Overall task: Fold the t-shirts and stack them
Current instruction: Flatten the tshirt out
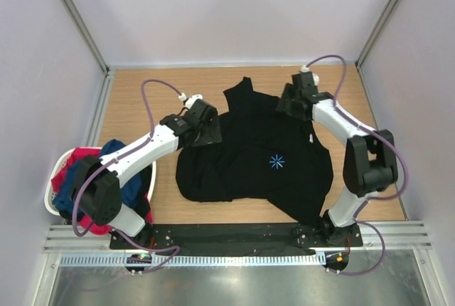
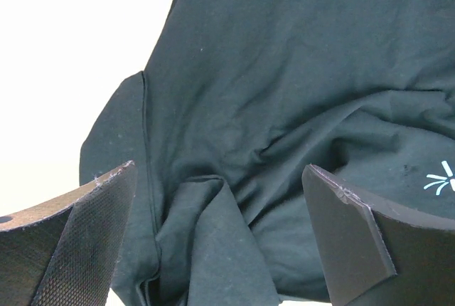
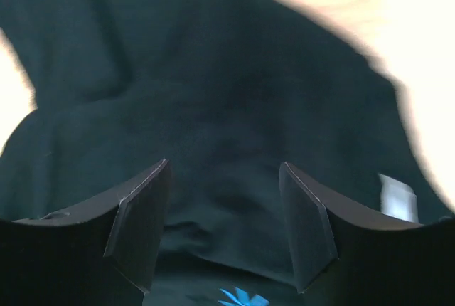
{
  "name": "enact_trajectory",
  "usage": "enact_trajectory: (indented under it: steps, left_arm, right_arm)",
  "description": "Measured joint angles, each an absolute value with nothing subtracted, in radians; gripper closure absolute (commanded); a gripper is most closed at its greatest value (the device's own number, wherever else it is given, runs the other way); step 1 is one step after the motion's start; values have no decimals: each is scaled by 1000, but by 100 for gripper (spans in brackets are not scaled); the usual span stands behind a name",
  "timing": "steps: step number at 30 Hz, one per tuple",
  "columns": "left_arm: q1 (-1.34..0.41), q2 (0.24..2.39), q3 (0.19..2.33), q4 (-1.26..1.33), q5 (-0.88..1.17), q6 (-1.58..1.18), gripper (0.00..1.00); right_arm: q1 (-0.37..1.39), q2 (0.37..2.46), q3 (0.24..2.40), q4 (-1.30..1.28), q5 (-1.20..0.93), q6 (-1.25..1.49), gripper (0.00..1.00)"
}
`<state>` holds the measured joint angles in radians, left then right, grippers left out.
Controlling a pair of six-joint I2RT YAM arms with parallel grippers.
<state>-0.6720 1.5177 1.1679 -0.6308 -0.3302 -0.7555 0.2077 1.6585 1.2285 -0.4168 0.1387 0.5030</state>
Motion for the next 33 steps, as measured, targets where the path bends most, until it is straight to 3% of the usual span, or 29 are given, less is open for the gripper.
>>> enact_trajectory:
  steps: [5,13,23,33]
  left_arm:
    - [-672,1541,1168,-647,-337,-765,0]
    - [-672,1560,1159,-688,-370,-786,0]
    - [-672,1608,1155,-695,-402,-804,0]
    - [-693,1776,1237,-695,-383,-773,8]
  right_arm:
    - [287,1819,1320,-362,78,498,35]
    - [257,2011,1388,-363,101,507,35]
    - [100,1978,1327,-322,115,553,36]
    - [-102,1845,1143,-283,123,590,39]
